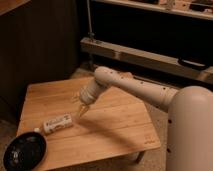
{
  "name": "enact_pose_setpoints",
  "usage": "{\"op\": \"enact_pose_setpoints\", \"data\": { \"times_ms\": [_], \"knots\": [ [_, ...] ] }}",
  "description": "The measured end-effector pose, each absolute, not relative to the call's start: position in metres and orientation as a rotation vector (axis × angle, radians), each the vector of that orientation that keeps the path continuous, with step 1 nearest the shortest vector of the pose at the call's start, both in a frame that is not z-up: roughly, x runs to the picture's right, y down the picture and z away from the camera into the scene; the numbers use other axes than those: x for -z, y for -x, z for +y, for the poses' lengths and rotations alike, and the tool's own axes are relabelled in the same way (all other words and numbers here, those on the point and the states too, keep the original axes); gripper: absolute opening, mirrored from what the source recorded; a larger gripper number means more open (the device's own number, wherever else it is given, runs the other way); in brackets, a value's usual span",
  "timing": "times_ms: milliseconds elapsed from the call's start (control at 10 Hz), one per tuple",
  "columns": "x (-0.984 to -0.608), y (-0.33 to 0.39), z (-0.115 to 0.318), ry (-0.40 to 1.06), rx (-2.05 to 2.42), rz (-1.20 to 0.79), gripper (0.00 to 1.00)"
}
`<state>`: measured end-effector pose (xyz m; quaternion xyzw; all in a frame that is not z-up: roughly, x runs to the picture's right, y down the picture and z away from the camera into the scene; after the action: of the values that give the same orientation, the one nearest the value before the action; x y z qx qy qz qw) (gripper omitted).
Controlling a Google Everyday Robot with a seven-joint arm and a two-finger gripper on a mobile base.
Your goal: Place the bottle in the ceramic bowl
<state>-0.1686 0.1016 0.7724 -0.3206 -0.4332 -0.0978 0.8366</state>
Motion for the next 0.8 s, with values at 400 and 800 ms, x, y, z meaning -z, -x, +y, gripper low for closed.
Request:
{"op": "enact_pose_setpoints", "data": {
  "times_ms": [400, 800],
  "knots": [
    [-0.791, 0.195, 0.112, 0.706, 0.249, -0.929, 0.65],
    [-0.796, 0.205, 0.121, 0.719, 0.266, -0.941, 0.65]
  ]
}}
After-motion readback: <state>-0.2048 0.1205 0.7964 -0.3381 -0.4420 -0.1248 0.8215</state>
